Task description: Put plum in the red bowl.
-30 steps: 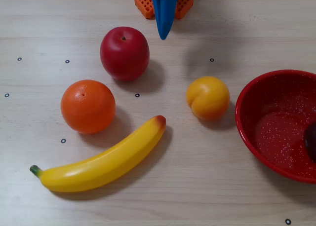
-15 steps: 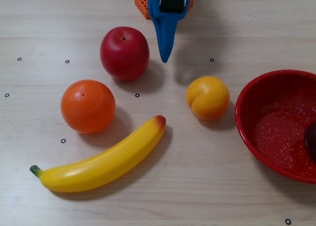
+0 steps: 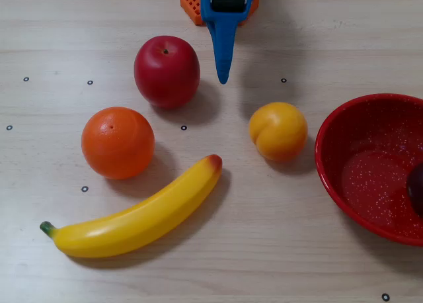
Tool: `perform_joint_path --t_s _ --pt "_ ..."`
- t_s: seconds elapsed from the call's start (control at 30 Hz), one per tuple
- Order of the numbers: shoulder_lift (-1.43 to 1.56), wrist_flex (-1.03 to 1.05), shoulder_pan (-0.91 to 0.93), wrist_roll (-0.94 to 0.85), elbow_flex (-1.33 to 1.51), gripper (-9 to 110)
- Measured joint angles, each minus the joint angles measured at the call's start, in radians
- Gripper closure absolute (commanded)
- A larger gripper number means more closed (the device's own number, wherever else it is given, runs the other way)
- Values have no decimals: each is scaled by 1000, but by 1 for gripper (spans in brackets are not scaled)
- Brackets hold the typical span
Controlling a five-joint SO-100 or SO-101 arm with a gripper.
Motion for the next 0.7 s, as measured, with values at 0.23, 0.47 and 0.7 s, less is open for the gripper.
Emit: perform_joint_path --t_s 0.23,0.47,0.7 --pt "0 0 0 -25 0 101" --pt "0 0 -2 -60 0 101" --pt "0 0 -2 -60 0 101"
